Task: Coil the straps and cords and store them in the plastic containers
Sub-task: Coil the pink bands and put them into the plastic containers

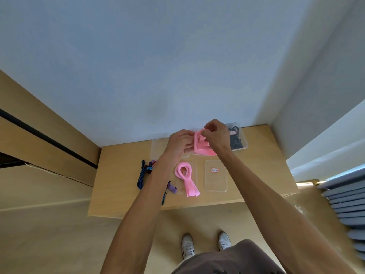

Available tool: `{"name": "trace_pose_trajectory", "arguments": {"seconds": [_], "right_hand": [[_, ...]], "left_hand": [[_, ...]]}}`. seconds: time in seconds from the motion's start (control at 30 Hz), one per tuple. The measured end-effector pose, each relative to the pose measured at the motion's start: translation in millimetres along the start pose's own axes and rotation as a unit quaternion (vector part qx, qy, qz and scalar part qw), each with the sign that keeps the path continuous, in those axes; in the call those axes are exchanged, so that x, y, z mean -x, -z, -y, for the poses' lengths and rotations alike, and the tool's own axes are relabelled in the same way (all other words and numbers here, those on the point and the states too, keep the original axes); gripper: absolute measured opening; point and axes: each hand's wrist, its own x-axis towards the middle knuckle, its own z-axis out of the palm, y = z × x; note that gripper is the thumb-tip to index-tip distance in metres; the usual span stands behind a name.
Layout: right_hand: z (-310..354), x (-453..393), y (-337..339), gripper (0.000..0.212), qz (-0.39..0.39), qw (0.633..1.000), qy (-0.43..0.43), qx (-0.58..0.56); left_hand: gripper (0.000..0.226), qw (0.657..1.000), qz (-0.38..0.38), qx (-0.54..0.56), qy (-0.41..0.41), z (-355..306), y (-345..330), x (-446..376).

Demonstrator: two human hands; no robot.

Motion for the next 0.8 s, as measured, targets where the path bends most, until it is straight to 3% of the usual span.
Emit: {"name": "trace_pose_trajectory", "arguments": {"seconds": [0.27, 0.37, 0.47, 0.57, 0.67, 0.73, 0.8], "right_hand": [[-2.6, 14.9, -5.1, 0.033, 0.073, 0.997, 0.022, 0.004], [-3.7, 10.4, -0.9, 0.03, 0.064, 0.997, -0.013, -0.044], [-2.9, 8.1, 4.3, 0.031, 0.062, 0.994, -0.034, -0.082], [-2.9, 11.3, 4.8, 0.028, 0.088, 0.985, -0.084, -0.118], [-12.6, 19.2, 15.3, 0.034, 0.144, 0.939, -0.208, -0.234], [-23.7, 23.8, 22.0, 0.04, 0.186, 0.907, -0.235, -0.295], [-31.6, 26.9, 21.9, 0.03, 0.191, 0.879, -0.246, -0.36]], "left_hand": [[0.019, 0.992, -0.098, -0.029, -0.068, 2.7, -13.7, 0.2], [0.017, 0.993, -0.086, -0.005, -0.077, 0.5, -14.2, 3.0], [0.026, 0.992, -0.066, 0.095, -0.058, -2.1, -16.0, 4.9], [0.017, 0.976, 0.009, 0.202, -0.077, -8.8, -13.9, 8.2], [0.016, 0.944, 0.04, 0.321, -0.064, -14.2, -1.6, 6.1], [0.022, 0.947, 0.02, 0.316, -0.047, -15.1, 5.6, 1.1], [0.023, 0.964, -0.017, 0.264, -0.035, -11.1, 9.1, -4.1]]}}
